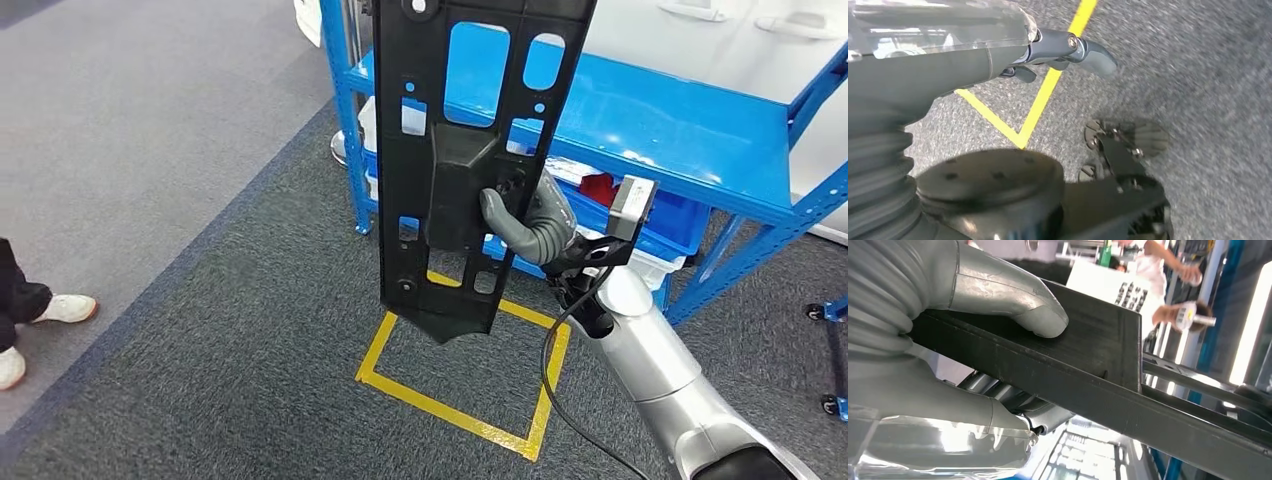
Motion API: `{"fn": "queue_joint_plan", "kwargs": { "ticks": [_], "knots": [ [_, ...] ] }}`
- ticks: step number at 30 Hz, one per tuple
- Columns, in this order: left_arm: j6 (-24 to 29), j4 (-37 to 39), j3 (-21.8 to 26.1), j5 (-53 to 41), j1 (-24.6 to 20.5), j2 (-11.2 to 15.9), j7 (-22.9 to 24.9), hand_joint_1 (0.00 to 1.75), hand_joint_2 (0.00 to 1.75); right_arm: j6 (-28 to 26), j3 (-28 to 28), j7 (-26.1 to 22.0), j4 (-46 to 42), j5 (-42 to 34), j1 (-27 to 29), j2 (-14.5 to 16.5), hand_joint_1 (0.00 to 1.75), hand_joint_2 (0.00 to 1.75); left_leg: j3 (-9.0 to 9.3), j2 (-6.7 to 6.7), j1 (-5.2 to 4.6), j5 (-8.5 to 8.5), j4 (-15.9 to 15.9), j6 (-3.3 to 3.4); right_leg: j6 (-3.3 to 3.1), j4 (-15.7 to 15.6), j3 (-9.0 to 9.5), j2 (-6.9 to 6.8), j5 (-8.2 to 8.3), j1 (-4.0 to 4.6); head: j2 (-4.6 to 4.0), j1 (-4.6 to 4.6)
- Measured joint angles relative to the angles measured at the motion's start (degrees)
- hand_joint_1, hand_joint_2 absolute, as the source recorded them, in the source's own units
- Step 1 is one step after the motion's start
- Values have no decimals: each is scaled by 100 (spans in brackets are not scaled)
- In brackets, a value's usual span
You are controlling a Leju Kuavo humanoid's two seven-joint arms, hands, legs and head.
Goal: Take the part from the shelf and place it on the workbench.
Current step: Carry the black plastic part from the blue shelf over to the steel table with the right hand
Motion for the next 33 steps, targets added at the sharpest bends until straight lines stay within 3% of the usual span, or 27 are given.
{"fn": "queue_joint_plan", "kwargs": {
  "ticks": [2, 4, 5, 6, 8, 10, 11, 13, 14, 16, 18, 19, 21, 22, 24, 26, 27, 29, 31, 33],
  "knots": [
    [4, 0, 1, -10, -11, 0, 22, 0, 175, 1, -36, -1, -3, 10, 15, 16, 169, 175, 0, -106, 12, 42, -32, 64, 24, 519, -225, 320, -324, -31, 0, 0],
    [6, 0, 1, -16, -17, -1, 43, 0, 175, 1, -69, -1, -3, 13, 52, 24, 169, 175, -19, -232, 2, 61, -27, 90, 30, 1271, -576, 450, -643, -34, 0, 0],
    [5, 0, 1, -17, -14, -1, 54, 0, 175, 1, -76, -1, -3, 14, 77, 25, 169, 175, -27, -301, -3, 67, -19, 93, 32, 1482, -679, 463, -675, -34, 0, 0],
    [4, 0, 1, -18, -8, -1, 63, 0, 175, 1, -78, -1, -3, 16, 98, 25, 169, 175, -34, -372, -6, 71, -6, 92, 29, 1493, -687, 469, -603, -35, 0, 0],
    [6, 0, 1, -35, -3, -1, 81, 0, 175, 1, -95, -1, -11, 28, 121, 25, 169, 175, -41, -509, -6, 72, 32, 82, 6, 896, -396, 547, -213, -46, 0, 0],
    [7, 0, 1, -61, -11, -1, 92, 0, 175, -1, -148, 0, -42, 53, 146, 32, 169, 175, -74, -631, -17, 74, 77, 44, -18, 216, -65, 736, 36, -59, 0, -1],
    [7, 0, 1, -73, -13, -1, 99, 0, 175, -3, -184, 1, -67, 69, 181, 36, 169, 175, -101, -685, -14, 84, 92, 13, -27, 44, 11, 799, 65, -55, 0, -1],
    [5, 0, 1, -102, 2, -1, 123, 0, 175, -4, -264, 2, -126, 103, 278, 42, 169, 175, -150, -794, 5, 118, 87, -58, -54, -24, 23, 753, 54, -36, 0, 0],
    [3, 0, 1, -118, 17, -1, 137, 0, 175, -2, -297, 2, -153, 124, 324, 42, 169, 175, -170, -796, 15, 119, 94, -87, -85, -50, 26, 692, 75, -38, 0, -1],
    [-2, 0, -1, -148, 30, 1, 163, 0, 175, 3, -364, -11, -216, 163, 408, 32, 169, 175, -293, -584, 12, -59, 332, -137, -150, -117, 38, 562, 124, -54, 0, -2],
    [-3, 0, -7, -171, 16, 2, 180, 0, 175, 6, -442, -34, -287, 209, 521, 14, 169, 175, -564, -291, 25, -443, 975, -181, -181, -147, 37, 422, 149, -46, 0, -3],
    [-1, 0, -11, -180, 8, 3, 191, 0, 175, 7, -483, -42, -321, 234, 593, 6, 169, 175, -709, -229, 41, -616, 1346, -206, -185, -147, 32, 345, 150, -41, 0, -2],
    [9, 0, -16, -200, -2, 4, 228, 0, 175, 18, -545, -44, -400, 293, 756, 5, 169, 175, -779, -177, 68, -699, 1666, -243, -182, -145, 28, 194, 148, -34, 0, -2],
    [17, 0, -19, -210, -2, 7, 250, 0, 175, 26, -573, -44, -450, 319, 835, 5, 169, 175, -660, -150, 80, -598, 1516, -256, -176, -143, 28, 126, 144, -35, 0, -2],
    [29, 0, -23, -223, 8, 15, 281, 0, 175, 34, -620, -43, -557, 352, 953, 5, 169, 175, -222, 28, 88, -308, 786, -257, -145, -128, 32, 12, 127, -29, 0, -2],
    [34, 0, -31, -226, 7, 21, 287, 0, 175, 35, -669, -46, -639, 359, 1002, 5, 169, 175, 77, 217, 47, -190, 220, -191, -88, -100, 24, -80, 110, -5, 0, -2],
    [35, 0, -37, -227, 3, 22, 286, 0, 175, 35, -690, -48, -664, 359, 1016, 8, 169, 175, 110, 246, 25, -203, 125, -146, -56, -97, 22, -128, 110, 8, 0, -2],
    [44, 0, -48, -231, 13, 29, 274, 0, 175, 41, -723, -49, -712, 363, 1057, 13, 169, 175, 99, 132, 15, -179, 92, -53, 11, -104, 31, -224, 103, 6, 0, -2],
    [56, 0, -58, -231, 29, 43, 253, 0, 175, 68, -764, -53, -776, 364, 1125, 29, 169, 175, 103, 7, 23, -137, 53, 20, 66, 49, -17, -63, -33, -26, 0, -1],
    [57, -1, -63, -226, 21, 55, 212, 0, 175, 105, -839, -68, -823, 356, 1203, 68, 169, 175, 103, -102, 27, -112, 36, 76, 81, 643, -282, 281, -366, -44, 0, 0]
  ]
}}
